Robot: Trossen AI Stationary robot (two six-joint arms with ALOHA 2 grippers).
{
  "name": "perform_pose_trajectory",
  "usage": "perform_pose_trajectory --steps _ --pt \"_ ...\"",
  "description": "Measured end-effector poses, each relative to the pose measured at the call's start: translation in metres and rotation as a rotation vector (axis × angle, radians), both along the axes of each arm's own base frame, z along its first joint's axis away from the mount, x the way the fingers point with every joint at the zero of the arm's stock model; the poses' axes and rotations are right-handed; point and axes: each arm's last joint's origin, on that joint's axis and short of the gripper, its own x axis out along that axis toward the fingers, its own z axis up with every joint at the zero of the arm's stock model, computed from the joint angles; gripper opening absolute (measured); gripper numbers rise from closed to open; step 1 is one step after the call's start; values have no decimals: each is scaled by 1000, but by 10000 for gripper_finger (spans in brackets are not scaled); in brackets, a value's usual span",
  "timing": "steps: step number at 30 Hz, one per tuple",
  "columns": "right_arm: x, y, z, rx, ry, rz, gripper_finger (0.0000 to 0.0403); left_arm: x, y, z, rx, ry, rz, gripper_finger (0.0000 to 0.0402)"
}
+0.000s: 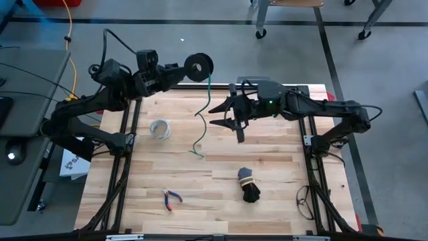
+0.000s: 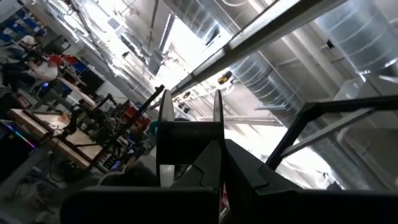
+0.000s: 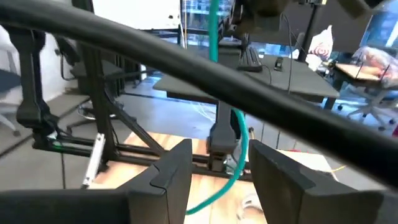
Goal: Coil cords
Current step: Coil the green wire on the spool
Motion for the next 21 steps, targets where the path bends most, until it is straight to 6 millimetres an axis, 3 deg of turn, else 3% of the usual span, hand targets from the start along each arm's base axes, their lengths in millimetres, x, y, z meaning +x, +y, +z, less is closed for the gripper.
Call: perform_pose_trajectory --steps 6,12,21 --pt "12 -4 -8 -108 -15 -95 151 7 1 3 -14 -3 -3 0" --pt "21 -3 -18 -107 18 -99 148 10 0 7 -11 -10 -9 0" --pt "13 3 -9 -115 -10 -104 83 3 -1 10 -10 -13 -9 0"
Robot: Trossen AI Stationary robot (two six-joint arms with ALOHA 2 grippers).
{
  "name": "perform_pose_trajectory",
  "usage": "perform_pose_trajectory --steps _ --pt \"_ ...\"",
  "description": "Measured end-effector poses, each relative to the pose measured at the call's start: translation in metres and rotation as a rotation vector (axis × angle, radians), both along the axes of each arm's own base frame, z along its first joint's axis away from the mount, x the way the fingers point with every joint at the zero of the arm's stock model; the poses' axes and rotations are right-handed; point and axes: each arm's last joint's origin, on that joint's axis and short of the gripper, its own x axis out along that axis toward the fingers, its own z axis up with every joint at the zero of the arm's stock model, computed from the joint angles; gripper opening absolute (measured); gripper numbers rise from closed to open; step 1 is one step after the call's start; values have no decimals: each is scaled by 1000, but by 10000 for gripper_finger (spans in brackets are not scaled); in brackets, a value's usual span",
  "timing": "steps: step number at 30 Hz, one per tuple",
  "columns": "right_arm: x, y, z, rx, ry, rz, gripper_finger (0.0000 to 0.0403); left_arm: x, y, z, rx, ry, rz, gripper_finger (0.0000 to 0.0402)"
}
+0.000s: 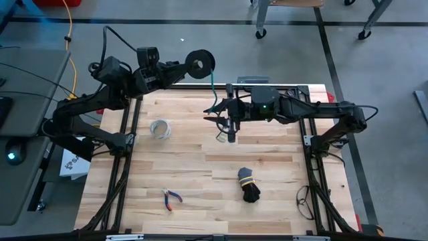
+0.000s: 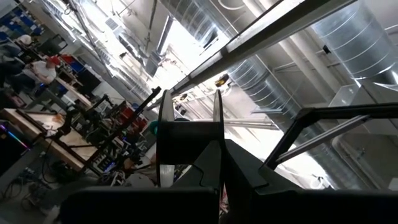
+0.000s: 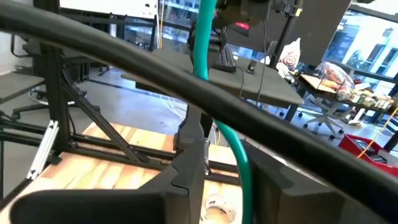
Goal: Coil cords
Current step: Coil the green wire on the spool
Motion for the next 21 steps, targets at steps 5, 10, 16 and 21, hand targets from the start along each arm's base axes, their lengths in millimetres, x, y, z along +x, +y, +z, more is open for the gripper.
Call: perform_pose_trajectory --steps 5,10,16,21 --pt "-3 -1 3 -20 -5 -44 94 0 0 0 -17 2 -11 0" --pt "-3 -2 3 -31 -3 -62 124 0 0 0 -20 -1 -15 0" --pt "-3 -1 2 -9 -2 -44 139 0 1 0 -27 -3 -2 0" --pt "1 -1 -1 -1 0 -24 140 0 2 0 -34 -4 11 0"
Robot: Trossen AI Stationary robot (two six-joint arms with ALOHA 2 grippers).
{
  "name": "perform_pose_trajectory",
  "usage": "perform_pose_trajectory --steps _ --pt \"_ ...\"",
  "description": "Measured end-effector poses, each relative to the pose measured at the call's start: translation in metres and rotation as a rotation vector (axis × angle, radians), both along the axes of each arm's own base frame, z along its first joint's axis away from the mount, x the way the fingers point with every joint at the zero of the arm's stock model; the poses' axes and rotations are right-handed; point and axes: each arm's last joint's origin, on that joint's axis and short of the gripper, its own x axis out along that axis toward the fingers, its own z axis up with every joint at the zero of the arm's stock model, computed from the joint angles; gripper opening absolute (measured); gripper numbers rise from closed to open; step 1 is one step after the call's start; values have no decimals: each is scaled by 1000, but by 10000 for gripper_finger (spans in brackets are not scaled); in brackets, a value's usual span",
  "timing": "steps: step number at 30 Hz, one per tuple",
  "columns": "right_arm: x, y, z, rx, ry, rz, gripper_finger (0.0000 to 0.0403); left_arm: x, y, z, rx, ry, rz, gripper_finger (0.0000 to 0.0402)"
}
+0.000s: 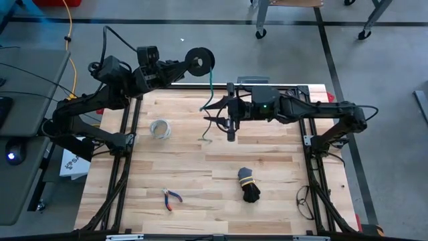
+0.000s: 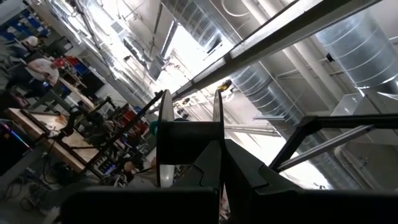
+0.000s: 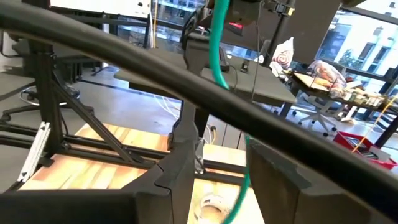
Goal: Coil cords
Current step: Coil the green wire on the spool
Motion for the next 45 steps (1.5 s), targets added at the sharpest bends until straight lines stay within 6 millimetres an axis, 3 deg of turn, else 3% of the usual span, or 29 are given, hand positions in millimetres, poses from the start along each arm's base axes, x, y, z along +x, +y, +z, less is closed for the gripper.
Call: perform_pose_trajectory --steps 10,21,26,36,45 --pt "0 -2 1 -15 -5 -62 140 0 0 0 1 1 1 0" --pt "-19 18 16 -12 -24 121 140 -1 5 0 20 3 37 0" --pt "-31 13 24 -36 -35 -19 140 -1 6 0 6 1 32 0" --pt "-9 2 5 -61 19 -65 140 -1 6 0 4 0 33 0" --pt "-7 1 8 -69 -23 -135 140 -1 6 0 3 1 34 0"
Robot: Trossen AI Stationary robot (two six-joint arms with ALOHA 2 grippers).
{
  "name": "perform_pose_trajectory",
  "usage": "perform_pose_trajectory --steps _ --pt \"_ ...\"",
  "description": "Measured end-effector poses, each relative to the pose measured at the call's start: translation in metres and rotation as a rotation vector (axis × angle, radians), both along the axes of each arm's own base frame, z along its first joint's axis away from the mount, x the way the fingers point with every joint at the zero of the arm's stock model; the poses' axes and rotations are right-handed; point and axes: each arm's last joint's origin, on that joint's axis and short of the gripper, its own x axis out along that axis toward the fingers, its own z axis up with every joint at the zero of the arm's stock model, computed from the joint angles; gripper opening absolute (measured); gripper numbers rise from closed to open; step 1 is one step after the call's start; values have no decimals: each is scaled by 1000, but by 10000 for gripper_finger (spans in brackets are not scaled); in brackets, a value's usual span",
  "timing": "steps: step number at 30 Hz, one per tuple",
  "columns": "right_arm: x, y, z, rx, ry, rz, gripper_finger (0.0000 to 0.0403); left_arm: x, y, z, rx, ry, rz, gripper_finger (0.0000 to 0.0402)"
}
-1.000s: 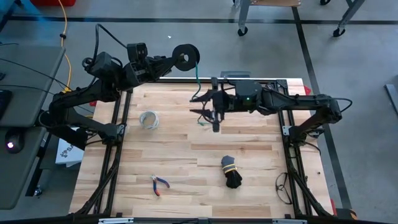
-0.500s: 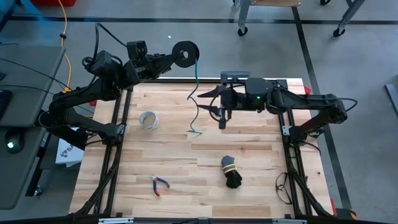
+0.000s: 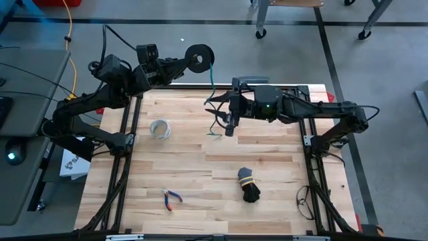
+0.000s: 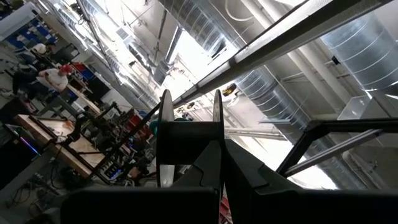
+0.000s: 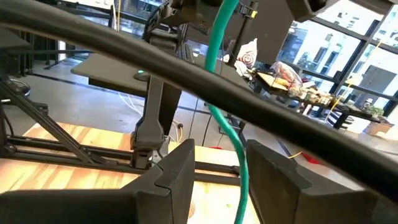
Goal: Coil cords
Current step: Coil the green wire on the spool
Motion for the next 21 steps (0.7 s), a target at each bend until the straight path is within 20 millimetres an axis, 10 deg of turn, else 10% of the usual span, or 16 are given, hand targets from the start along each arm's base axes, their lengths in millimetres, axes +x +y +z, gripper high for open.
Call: perform_pose_trajectory --steps 21 --pt "13 -3 -10 -24 0 -71 127 0 0 0 -22 -1 -13 0"
